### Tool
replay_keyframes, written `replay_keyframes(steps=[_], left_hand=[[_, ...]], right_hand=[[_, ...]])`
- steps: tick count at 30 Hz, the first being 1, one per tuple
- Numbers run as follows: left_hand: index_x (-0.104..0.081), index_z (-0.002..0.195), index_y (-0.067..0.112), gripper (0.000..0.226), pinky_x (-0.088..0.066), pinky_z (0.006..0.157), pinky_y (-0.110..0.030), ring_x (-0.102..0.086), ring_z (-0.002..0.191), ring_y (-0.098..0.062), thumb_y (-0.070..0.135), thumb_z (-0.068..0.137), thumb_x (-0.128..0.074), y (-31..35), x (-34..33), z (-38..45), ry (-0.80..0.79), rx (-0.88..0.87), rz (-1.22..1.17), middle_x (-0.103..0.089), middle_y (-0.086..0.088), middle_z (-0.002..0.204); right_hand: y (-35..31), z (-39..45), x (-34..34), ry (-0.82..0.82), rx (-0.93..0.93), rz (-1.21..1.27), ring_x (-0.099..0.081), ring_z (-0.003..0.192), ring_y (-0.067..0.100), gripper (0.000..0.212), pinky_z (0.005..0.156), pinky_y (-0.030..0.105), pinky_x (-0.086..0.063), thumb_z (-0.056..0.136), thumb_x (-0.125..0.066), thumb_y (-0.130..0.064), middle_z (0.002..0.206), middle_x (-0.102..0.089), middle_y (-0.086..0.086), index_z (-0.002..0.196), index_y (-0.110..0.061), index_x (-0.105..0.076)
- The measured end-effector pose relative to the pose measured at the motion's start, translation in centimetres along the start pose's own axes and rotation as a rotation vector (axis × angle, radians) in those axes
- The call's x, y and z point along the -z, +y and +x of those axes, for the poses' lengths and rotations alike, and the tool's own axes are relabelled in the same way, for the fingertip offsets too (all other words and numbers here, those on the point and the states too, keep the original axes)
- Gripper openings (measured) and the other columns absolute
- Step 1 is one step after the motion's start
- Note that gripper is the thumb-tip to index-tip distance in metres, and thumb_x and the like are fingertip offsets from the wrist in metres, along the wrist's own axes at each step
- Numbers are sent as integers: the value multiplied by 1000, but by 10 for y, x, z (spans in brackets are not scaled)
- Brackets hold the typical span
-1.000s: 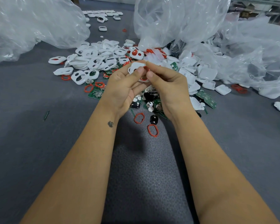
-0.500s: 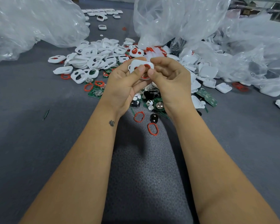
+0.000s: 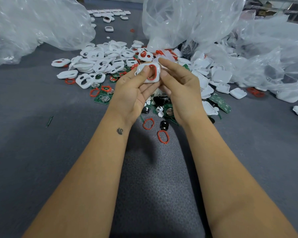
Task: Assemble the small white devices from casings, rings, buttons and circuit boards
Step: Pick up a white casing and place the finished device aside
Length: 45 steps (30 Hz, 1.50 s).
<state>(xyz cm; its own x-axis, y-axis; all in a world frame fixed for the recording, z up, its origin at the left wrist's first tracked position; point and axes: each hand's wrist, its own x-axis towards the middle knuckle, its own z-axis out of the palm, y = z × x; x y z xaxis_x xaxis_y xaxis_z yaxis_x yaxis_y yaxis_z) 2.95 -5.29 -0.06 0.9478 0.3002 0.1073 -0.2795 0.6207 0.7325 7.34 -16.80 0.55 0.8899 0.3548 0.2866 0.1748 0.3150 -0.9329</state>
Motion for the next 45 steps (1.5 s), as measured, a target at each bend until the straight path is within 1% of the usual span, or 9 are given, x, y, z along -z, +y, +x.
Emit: replay_keyframes(steps=[7, 12, 17, 20, 24, 29, 35, 39, 45], left_hand=[[-57, 122, -3, 26, -58, 78, -27, -71, 87, -16, 2, 97, -52, -3, 1, 3, 89, 9, 35, -74, -5, 87], [-63, 110, 0, 18, -58, 82, -31, -70, 97, -24, 4, 98, -50, 1, 2, 2, 49, 22, 58, -73, -12, 97], [-57, 120, -2, 24, -57, 83, -29, -66, 101, -22, 7, 99, -47, 3, 3, 2, -9, 73, -1, -70, -9, 99], [-51, 129, -3, 31, -57, 86, -30, -63, 109, -26, 7, 101, -44, 1, 1, 1, -17, 84, 41, -64, -19, 115], [-57, 116, 2, 21, -58, 79, -28, -71, 88, -19, 5, 101, -43, -2, 0, 2, -30, 36, 69, -71, -8, 92], [-55, 123, -4, 28, -55, 90, -31, -66, 102, -24, -6, 96, -46, -4, 0, 0, -93, -31, 152, -70, -12, 101], [-54, 130, 6, 43, -53, 86, -23, -66, 105, -13, -11, 92, -52, -5, 2, -4, -142, -162, 398, -71, -1, 106], [-62, 118, 8, 34, -54, 83, -22, -68, 102, -14, -10, 89, -58, -4, 3, -6, -133, -225, 467, -74, 0, 102], [-61, 120, 6, 37, -54, 88, -28, -65, 101, -15, -12, 88, -59, -6, 3, -5, -161, -314, 638, -70, -7, 102]], right_hand=[[0, -7, -5, 29, 285, -578, -61, 96, 8, 32, 87, 22, -51, 81, -71, -4, 103, -58, -6, 110, -17, -71], [0, -5, -6, -7, 85, -244, -64, 103, 13, 38, 95, 27, -52, 84, -67, 5, 112, -67, 7, 120, -9, -64], [1, -3, -4, -54, -22, 127, -67, 82, 10, 37, 80, 24, -55, 79, -66, 15, 84, -70, 3, 106, -10, -67], [0, -2, -4, -33, -14, 128, -67, 73, 8, 36, 71, 21, -53, 76, -65, 19, 73, -70, -1, 97, -11, -68], [0, -3, -5, 4, 12, 77, -64, 67, 5, 37, 68, 20, -53, 77, -64, 20, 67, -67, -5, 92, -14, -68], [-1, -1, -2, 12, 4, 38, -65, 75, 9, 36, 75, 23, -54, 80, -61, 19, 79, -67, 4, 99, -11, -66], [-1, 1, 7, -27, -33, 29, -67, 91, 14, 27, 81, 26, -54, 89, -56, 9, 93, -73, 3, 102, -11, -69], [0, 1, 9, 10, 24, -66, -68, 96, 22, 21, 88, 35, -56, 90, -60, 4, 103, -72, 14, 109, -3, -68], [0, 2, 13, 71, 34, -129, -70, 85, 22, 21, 77, 31, -59, 86, -63, 9, 94, -72, 18, 107, 6, -67]])
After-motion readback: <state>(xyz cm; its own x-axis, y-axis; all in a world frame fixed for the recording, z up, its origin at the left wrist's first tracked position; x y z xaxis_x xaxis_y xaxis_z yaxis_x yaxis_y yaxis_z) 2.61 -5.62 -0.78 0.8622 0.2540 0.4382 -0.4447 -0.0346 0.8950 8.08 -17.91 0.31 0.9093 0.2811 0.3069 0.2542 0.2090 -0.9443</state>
